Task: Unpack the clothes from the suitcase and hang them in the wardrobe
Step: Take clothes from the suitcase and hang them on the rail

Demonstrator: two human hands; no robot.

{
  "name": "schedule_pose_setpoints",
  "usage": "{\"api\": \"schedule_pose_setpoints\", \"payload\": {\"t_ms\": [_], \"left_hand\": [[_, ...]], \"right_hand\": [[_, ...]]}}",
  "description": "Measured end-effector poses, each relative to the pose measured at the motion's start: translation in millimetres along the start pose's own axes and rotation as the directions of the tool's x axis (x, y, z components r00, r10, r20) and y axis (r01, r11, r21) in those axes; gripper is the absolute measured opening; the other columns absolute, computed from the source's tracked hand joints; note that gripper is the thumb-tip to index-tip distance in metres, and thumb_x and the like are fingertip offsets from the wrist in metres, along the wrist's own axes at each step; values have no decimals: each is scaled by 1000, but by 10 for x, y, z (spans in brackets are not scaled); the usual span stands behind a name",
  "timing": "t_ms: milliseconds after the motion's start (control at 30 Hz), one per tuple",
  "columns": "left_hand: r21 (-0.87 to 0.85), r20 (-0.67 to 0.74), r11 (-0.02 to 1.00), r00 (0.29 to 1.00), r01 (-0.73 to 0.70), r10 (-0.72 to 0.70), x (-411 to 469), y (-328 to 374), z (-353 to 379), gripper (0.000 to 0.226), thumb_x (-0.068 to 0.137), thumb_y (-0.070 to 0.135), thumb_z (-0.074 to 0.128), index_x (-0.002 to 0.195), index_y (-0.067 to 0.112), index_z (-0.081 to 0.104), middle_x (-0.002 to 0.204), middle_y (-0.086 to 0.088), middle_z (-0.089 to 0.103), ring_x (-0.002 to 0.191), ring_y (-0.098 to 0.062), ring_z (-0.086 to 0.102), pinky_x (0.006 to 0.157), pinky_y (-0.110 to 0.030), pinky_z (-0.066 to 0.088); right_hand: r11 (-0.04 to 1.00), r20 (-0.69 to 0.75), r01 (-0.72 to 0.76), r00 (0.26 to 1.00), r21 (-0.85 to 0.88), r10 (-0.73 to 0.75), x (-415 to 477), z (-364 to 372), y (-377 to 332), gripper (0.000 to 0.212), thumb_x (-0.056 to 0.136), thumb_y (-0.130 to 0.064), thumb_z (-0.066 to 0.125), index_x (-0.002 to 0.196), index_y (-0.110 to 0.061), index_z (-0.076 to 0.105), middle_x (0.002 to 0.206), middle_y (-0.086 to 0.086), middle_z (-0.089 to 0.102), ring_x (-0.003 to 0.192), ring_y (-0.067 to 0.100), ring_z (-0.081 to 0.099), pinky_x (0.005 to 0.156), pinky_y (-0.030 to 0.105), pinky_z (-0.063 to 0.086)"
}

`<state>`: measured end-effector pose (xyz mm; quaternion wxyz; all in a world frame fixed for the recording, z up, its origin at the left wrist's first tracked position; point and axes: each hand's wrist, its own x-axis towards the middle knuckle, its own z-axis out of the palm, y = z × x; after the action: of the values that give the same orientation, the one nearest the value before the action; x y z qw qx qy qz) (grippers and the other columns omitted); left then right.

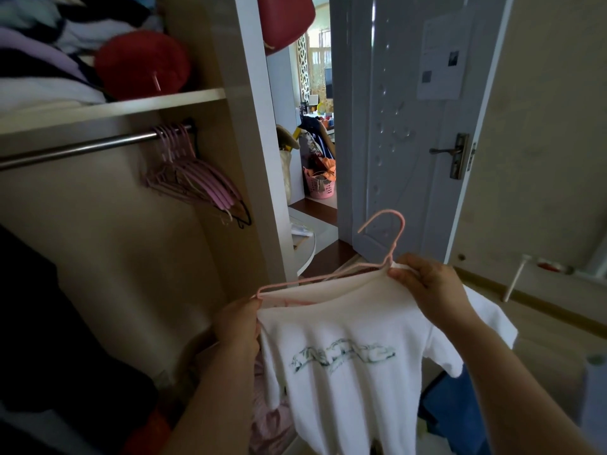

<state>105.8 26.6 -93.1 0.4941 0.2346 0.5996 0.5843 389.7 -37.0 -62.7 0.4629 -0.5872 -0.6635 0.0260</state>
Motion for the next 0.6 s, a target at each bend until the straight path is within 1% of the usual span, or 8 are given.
{"api": "schedule_pose_setpoints", "payload": {"t_ms": [133,200,300,400,433,467,533,600], "left_hand": [[59,-57,996,996,-64,68,33,-15,-41,7,79,4,69,74,8,67,69,-5,60,66,-22,53,70,-33,41],[182,38,974,991,-136,132,-9,11,-1,5,75,12,73,73,11,68,71,-7,63,70,-22,55,69,-32,44],[260,273,947,955,-190,117,-189,63,147,10,80,12,72,88,7,72,71,-9,65,64,-21,57,60,-30,49],[270,455,924,882,-270,125,-292,156,217,11,92,19,60,90,14,69,87,-8,69,80,-22,65,72,-34,55],[344,454,856,867,-385,207,-239,184,206,13,93,23,58,90,18,69,91,-6,68,86,-22,64,77,-35,55],[476,448,707,836,-523,317,-165,212,185,13,93,25,57,93,23,70,97,-4,65,94,-23,62,84,-37,53],[693,511,287,731,-661,451,-68,264,144,22,92,26,57,110,29,69,111,-1,56,108,-22,50,95,-34,44],[689,615,114,661,-715,430,-79,282,168,23,91,26,58,111,29,68,111,0,57,107,-23,50,96,-34,42]], "right_hand": [[968,31,119,993,-219,-115,-32,56,-5,22,84,-45,52,77,-29,65,65,-14,59,60,14,58,59,30,42],[962,-21,79,996,-262,-88,-60,149,-29,23,84,-45,51,74,-28,63,64,-9,60,59,21,58,58,29,39],[986,-70,-79,995,-149,69,-93,326,-79,24,87,-37,58,75,-18,66,70,0,66,65,24,61,58,31,43],[978,44,-209,977,9,208,-120,433,-82,21,89,-34,61,81,-16,68,76,1,68,73,21,62,67,38,50],[966,61,-252,967,62,248,-123,429,-87,21,89,-34,61,81,-16,68,76,1,68,73,20,62,69,39,51],[952,61,-287,957,106,282,-115,417,-95,22,88,-34,61,81,-15,68,76,2,68,73,19,62,70,41,51],[935,55,-320,947,152,315,-76,379,-123,23,89,-34,61,81,-14,69,75,4,68,71,19,62,70,42,52],[942,79,-305,952,141,297,-21,368,-173,22,89,-35,60,85,-16,70,76,2,68,72,17,62,70,39,52]]}}
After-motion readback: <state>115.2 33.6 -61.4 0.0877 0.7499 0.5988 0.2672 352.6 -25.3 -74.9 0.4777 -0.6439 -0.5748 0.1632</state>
